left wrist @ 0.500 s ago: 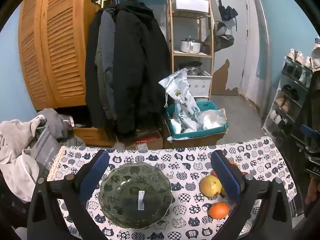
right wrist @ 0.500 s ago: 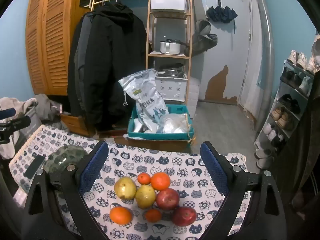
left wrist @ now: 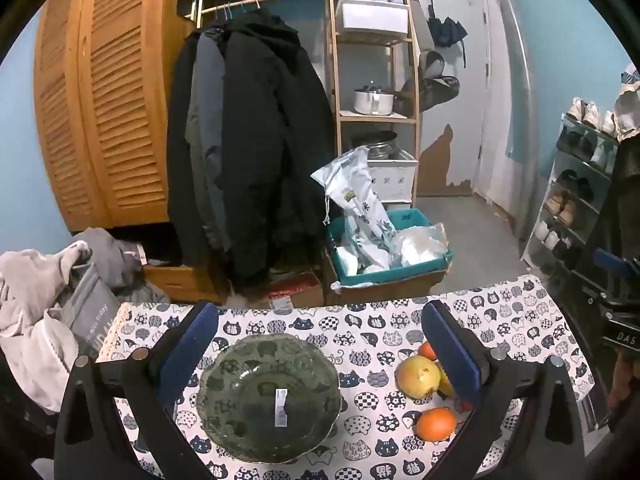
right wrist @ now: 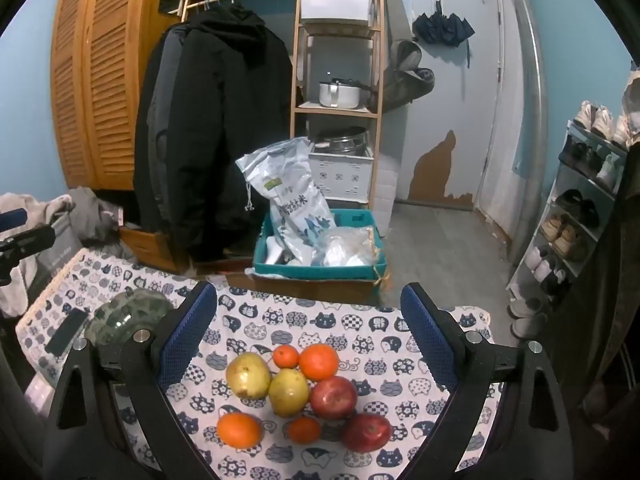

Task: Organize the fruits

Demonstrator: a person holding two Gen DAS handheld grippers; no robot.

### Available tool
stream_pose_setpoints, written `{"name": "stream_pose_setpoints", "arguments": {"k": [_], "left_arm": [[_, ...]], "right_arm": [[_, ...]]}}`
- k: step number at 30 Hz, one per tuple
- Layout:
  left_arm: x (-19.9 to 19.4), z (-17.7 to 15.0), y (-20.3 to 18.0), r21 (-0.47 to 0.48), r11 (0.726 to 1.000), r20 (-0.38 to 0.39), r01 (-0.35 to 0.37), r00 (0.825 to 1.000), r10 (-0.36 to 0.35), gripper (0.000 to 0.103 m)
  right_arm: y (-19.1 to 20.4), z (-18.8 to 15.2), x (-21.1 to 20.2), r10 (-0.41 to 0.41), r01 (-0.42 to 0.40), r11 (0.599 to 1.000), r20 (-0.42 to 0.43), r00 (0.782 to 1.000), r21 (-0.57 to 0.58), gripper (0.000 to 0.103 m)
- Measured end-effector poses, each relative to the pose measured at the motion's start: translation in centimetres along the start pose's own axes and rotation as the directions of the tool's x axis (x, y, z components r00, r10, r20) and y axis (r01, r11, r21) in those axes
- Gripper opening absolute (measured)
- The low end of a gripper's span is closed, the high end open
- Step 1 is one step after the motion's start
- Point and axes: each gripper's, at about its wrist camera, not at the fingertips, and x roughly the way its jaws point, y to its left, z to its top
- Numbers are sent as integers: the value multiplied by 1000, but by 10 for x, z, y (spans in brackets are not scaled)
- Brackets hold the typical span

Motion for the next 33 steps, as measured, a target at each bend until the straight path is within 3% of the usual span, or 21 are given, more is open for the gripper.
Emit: {"name": "stream_pose_setpoints", "arguments": {"k": [33], "left_arm": [[2, -2, 1, -11, 1000, -12, -1, 1000, 1, 102]], "right_arm": [[-2, 1, -1, -4, 4, 1000, -1, 1000, -1, 92]]}}
